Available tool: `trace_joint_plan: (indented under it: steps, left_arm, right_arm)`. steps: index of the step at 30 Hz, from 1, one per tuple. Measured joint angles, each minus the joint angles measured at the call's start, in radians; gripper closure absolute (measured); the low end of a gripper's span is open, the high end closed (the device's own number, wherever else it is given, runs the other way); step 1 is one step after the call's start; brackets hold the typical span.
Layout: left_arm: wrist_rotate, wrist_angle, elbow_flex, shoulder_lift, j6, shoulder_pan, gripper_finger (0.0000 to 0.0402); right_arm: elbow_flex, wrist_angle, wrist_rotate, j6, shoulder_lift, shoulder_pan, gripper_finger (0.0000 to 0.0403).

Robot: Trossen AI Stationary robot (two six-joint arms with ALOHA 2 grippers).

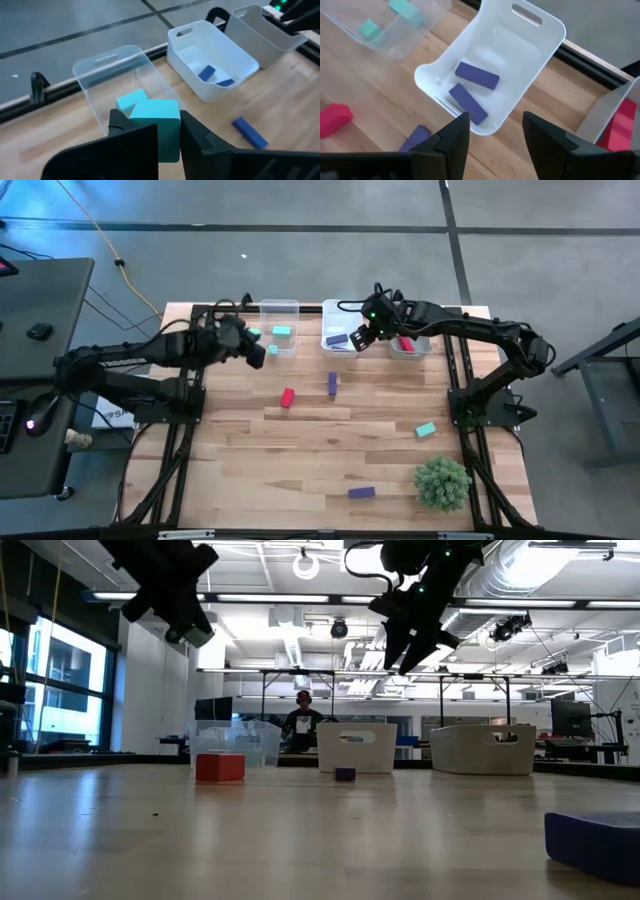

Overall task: Sort & place blocks by color
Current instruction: Put the blue block into the transparent bin

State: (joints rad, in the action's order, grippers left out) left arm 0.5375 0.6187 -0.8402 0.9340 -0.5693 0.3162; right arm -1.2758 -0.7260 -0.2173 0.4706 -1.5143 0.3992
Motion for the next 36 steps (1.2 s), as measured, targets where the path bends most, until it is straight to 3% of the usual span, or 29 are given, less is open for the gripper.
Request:
trace_joint_plan:
  steps: [11,19,31,36]
  left_arm:
    - [-0.21,-0.135,0.0,0.066,0.214,0.262,0.0401]
    - [-0.386,-0.214,0.0,0.201,0.316,0.391,0.0401]
    - [-0.597,-0.286,0.0,0.44,0.416,0.506,0.0401]
    - [-0.631,-0.339,-0.001,0.521,0.417,0.52,0.0401]
  right_arm:
    - [0.0,0.088,0.028,0.006,0.0,-0.001,0.0231]
    - [0.0,0.089,0.031,0.096,0.0,-0.001,0.0231]
    - [0.0,0.088,0.017,0.211,0.0,-0.001,0.0231]
    - [0.0,0.088,0.017,0.226,0.0,-0.001,0.0231]
